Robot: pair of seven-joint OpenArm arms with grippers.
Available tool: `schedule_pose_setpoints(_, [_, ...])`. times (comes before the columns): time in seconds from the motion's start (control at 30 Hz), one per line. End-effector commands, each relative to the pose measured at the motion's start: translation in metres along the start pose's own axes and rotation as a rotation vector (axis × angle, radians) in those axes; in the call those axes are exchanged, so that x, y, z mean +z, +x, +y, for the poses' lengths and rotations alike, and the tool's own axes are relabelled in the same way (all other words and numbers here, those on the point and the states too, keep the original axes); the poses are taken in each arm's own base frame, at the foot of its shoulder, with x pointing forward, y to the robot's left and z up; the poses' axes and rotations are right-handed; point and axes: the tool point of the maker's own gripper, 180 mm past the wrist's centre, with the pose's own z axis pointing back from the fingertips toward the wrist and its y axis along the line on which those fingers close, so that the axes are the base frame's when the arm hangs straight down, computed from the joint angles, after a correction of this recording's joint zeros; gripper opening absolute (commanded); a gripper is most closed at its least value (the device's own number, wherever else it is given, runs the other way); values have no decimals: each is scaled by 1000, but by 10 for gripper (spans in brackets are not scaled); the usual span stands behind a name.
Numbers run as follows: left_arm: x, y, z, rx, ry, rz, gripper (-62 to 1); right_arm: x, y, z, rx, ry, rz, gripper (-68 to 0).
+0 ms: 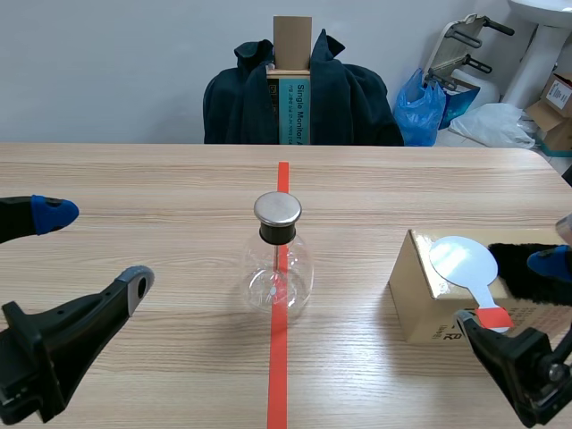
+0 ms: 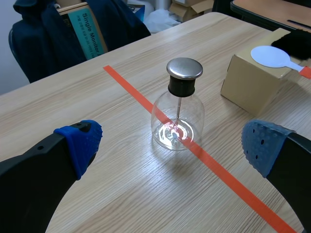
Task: Do the electroscope experiment.
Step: 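Pick up the white charging plate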
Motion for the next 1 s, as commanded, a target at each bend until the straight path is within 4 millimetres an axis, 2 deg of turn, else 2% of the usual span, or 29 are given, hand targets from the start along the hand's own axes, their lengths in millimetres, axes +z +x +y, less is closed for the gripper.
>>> schedule_pose_setpoints(0.0, [0,9,-3,27,-2,-32,8,1,8,1,7,11,-22,-93])
schedule_pose_setpoints(0.17, [0,9,-3,20,-2,-30,8,1,4,1,11,8,-2,-93])
schedule_pose_setpoints(0.53, [0,9,-3,20,-2,-30,8,0,10,0,14,6,-33,-93])
schedule_pose_setpoints(0.97, [0,9,-3,20,-2,-30,8,1,6,-4,128,-12,-11,-93])
